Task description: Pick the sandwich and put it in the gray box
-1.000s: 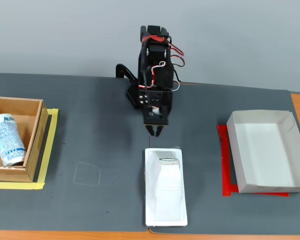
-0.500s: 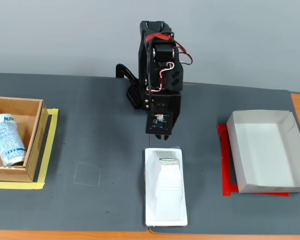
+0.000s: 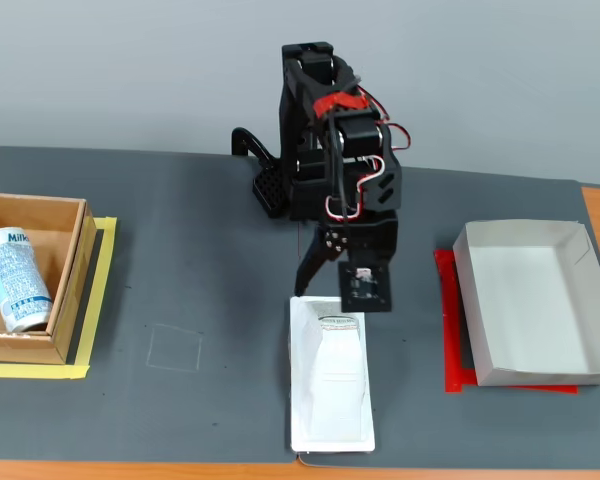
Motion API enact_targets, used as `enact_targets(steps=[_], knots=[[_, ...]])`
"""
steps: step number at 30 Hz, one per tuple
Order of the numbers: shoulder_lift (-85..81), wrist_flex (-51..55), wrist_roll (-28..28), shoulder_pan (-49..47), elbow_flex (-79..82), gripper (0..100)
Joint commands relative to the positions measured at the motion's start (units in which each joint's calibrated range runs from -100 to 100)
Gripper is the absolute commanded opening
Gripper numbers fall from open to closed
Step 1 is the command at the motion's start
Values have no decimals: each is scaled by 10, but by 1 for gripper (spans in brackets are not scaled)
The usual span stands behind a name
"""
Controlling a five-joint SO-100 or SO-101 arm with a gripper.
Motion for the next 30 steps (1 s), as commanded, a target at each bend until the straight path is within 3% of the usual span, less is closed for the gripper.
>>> enact_targets(steps=[1, 11, 21, 30], knots=[[23, 2, 25, -20, -71, 35], [71, 2, 36, -17, -109, 35], [91, -1, -31, -6, -109, 36], [134, -26, -35, -5, -109, 36]])
